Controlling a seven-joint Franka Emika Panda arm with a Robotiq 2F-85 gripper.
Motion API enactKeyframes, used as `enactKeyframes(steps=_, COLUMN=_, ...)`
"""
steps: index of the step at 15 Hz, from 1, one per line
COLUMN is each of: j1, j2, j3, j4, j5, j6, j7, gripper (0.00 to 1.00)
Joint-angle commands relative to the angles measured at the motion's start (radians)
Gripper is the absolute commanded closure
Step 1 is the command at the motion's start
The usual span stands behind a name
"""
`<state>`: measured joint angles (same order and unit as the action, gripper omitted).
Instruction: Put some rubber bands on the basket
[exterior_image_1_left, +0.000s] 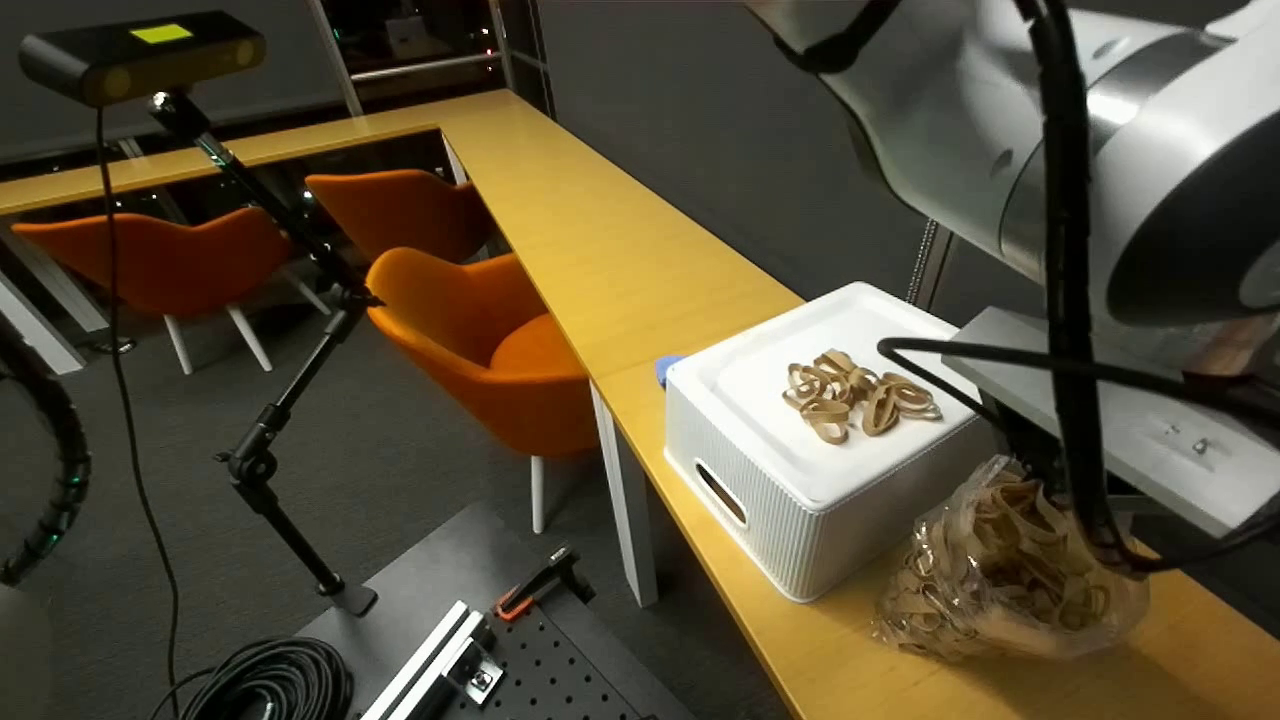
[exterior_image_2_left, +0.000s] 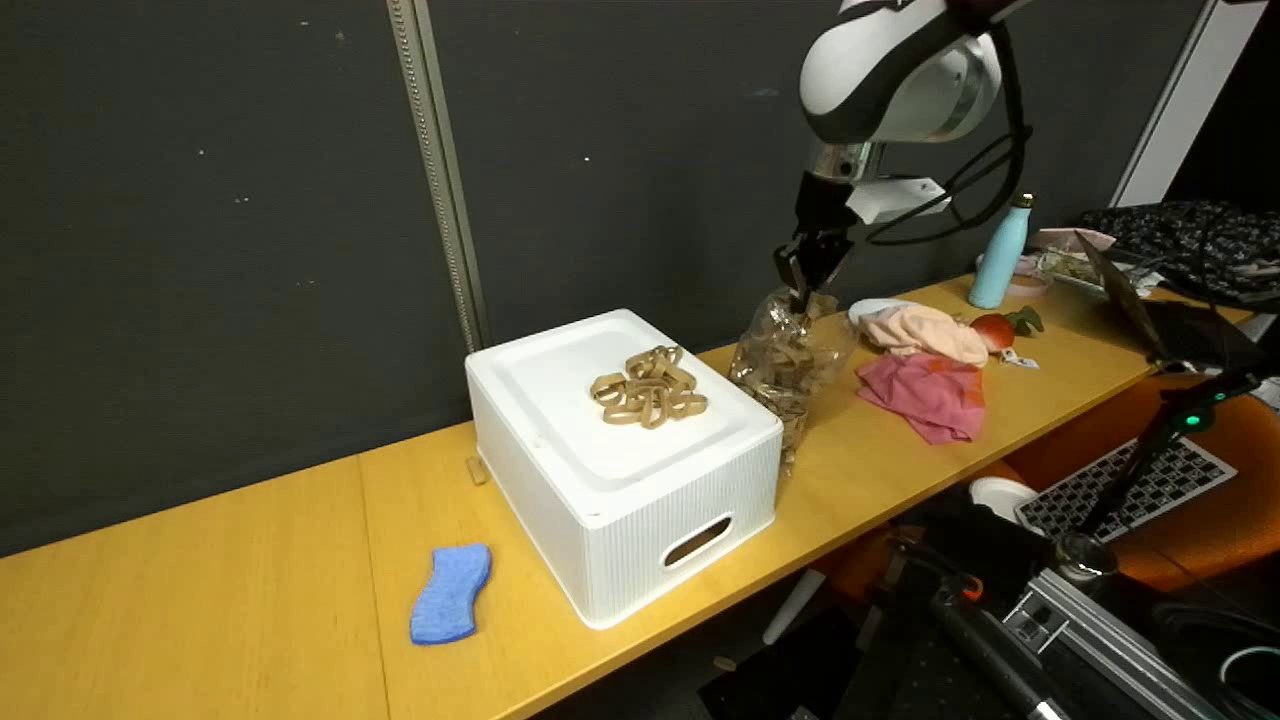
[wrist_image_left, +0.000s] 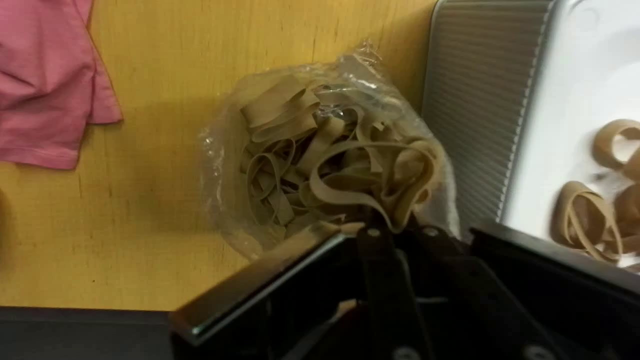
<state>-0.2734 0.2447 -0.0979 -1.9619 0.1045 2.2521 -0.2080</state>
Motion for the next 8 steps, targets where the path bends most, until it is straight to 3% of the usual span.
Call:
enactKeyframes(steps=1, j1=0.037, j2=-0.078, j3=-0.019, j4=0.012, j5=-0.023, j6=-0.117, j7=0.042, gripper=0.98)
enactKeyframes(steps=6, j1=0.080, j2=-0.079, j3=-0.011, j4=0.121, j5=-0.048, j6=-0.260, j7=0.079, gripper=0.98)
enactKeyframes(steps=8, j1=0.099, j2=-0.042, j3=-0.001, j4=0.170, j5=-0.046, j6=-0.248, j7=0.060, gripper=0.98)
